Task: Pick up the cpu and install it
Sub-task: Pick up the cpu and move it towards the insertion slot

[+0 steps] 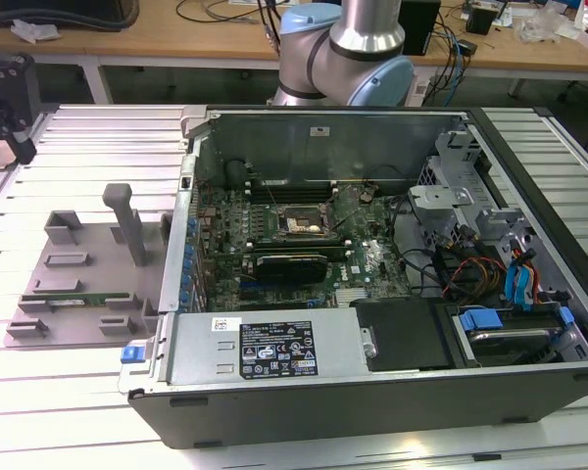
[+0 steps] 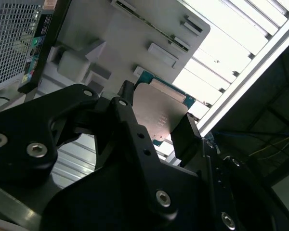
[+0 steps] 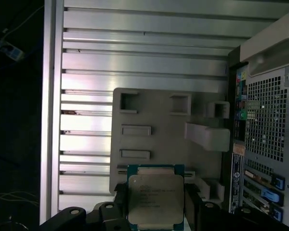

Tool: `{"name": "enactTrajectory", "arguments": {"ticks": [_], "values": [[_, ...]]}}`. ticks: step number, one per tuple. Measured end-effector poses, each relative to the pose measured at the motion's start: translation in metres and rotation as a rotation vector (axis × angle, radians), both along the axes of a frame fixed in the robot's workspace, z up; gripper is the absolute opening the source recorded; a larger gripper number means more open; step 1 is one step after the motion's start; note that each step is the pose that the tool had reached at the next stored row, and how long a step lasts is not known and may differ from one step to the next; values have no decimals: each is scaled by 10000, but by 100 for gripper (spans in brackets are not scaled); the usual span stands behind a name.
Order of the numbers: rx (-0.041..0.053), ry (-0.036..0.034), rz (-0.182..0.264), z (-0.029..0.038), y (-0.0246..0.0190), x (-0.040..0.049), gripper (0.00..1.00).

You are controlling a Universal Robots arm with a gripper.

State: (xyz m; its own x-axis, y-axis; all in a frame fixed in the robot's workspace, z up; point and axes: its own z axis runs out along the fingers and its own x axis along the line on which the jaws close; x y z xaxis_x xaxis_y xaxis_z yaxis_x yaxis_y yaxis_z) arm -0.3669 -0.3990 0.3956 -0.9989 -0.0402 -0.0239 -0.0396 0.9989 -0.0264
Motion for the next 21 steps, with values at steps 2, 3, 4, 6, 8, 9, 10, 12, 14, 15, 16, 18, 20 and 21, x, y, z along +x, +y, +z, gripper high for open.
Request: {"name": "enactTrajectory", "arguments": {"ticks": [2,3,4,6,8,9,10,12,14,15,16,18,20,21], "values": [[0,1,1,0,0,58,55],[0,-1,1,0,0,79,55],[1,-1,1,-1,0,92,55],[0,0,0,0,0,151,55],[0,1,0,0,0,183,55],[0,0,1,0,0,207,55],[0,0,0,0,0,231,55],[1,-1,0,-1,0,272,55],[1,0,0,0,0,326,55],[0,0,1,0,0,351,55],[-1,0,1,0,0,365,55],[0,0,1,0,0,405,55],[1,0,0,0,0,463,55],[1,-1,0,0,0,502,55]]}}
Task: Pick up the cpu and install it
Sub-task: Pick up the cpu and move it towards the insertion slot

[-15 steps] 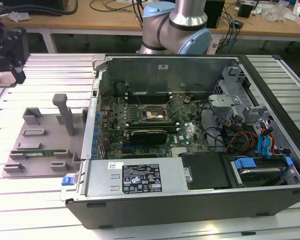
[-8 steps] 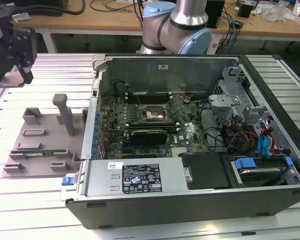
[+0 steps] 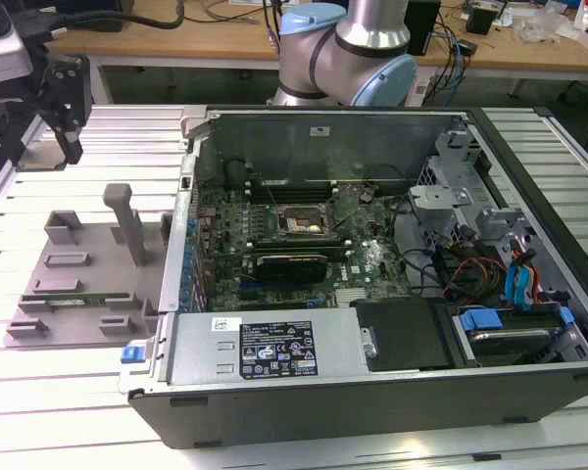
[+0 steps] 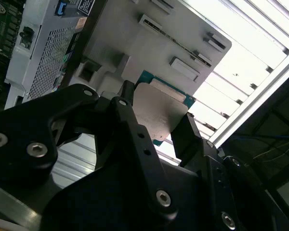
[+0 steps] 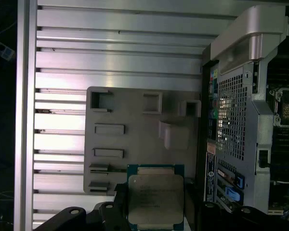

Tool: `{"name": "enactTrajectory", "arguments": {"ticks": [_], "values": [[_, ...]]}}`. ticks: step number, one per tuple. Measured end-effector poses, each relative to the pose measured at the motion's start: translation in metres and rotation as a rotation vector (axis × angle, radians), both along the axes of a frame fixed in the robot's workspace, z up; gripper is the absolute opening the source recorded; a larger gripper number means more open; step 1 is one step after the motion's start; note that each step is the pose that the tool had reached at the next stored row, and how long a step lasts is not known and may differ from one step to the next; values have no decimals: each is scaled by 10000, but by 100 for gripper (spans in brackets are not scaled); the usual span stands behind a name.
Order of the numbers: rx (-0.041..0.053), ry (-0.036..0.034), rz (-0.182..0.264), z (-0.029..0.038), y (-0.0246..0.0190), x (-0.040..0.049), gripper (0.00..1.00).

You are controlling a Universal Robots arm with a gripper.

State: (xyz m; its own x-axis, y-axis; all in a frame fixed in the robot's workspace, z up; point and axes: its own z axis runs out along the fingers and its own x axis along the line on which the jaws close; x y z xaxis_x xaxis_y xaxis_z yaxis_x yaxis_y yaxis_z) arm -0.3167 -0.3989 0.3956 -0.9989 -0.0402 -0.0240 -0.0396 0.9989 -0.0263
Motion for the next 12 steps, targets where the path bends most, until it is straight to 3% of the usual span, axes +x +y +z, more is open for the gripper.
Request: {"name": "enactTrajectory", "arguments": {"ticks": [9,12], "values": [[-1,1,0,1,0,252,55],[0,0,0,0,0,373,55]]}}
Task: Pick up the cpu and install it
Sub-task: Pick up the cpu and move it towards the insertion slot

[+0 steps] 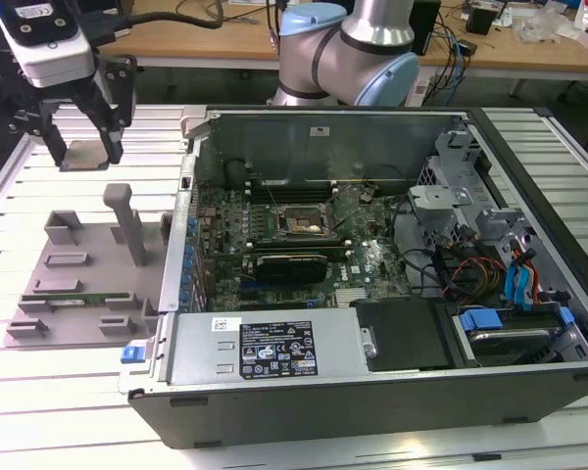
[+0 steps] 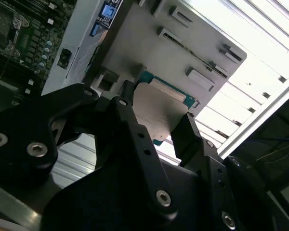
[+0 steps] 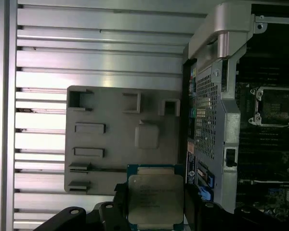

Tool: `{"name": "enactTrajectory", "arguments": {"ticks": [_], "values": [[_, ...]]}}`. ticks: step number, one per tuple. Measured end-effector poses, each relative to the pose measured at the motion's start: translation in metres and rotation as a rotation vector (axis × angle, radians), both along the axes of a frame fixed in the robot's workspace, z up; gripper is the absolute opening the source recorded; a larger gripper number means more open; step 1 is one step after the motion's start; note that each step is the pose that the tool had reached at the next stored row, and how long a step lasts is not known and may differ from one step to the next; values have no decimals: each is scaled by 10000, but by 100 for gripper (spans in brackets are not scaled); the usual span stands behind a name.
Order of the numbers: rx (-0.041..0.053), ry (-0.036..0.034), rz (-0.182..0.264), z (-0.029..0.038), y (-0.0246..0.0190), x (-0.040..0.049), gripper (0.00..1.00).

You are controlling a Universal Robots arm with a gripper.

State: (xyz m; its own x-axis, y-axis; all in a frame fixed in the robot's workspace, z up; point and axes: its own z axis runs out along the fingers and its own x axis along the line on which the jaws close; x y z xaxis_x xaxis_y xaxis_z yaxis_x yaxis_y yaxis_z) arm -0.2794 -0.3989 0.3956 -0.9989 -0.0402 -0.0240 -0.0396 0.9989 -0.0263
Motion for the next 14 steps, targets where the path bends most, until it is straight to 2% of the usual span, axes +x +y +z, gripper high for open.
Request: {"name": "enactTrajectory", "arguments": {"ticks": [7,14], "values": [[-1,1,0,0,0,156,55],[-1,1,0,0,0,399,55]]}}
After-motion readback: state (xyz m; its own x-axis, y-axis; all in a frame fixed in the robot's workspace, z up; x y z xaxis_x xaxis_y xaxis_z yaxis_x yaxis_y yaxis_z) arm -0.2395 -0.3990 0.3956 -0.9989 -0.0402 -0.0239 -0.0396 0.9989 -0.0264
